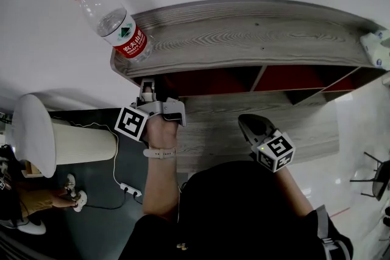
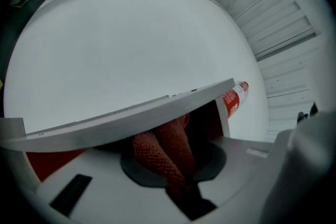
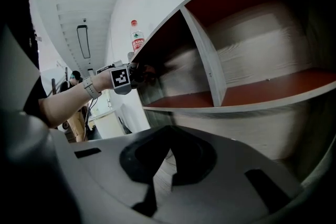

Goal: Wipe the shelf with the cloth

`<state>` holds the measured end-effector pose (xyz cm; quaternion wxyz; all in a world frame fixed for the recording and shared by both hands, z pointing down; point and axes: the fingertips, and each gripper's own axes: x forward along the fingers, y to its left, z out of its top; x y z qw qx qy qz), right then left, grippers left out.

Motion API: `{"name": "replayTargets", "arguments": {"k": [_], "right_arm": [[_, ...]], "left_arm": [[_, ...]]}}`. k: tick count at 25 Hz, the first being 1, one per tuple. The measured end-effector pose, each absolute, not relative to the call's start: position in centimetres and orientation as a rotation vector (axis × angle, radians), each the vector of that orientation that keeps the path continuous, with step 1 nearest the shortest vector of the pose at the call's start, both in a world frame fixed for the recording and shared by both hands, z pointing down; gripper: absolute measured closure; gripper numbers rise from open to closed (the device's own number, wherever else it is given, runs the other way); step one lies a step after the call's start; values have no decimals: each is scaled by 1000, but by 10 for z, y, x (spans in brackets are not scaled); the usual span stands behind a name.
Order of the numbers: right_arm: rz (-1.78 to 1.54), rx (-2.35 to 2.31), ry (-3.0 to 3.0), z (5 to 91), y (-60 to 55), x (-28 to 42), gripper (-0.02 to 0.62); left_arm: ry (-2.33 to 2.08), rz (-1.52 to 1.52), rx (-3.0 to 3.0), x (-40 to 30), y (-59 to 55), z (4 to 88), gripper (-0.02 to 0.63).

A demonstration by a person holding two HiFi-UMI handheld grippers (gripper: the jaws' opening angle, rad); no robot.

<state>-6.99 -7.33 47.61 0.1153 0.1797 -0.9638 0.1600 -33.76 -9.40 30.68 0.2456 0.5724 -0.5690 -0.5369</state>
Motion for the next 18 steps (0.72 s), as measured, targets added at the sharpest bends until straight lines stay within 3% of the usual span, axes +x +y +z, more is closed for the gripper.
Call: {"name": "replayTargets", "arguments": {"k": [18], "right_arm": [[511,658,-2773,481,-56,-45,598]], "left_arm": [[-1512,-1334,1228,-351,-105,420,537]]}}
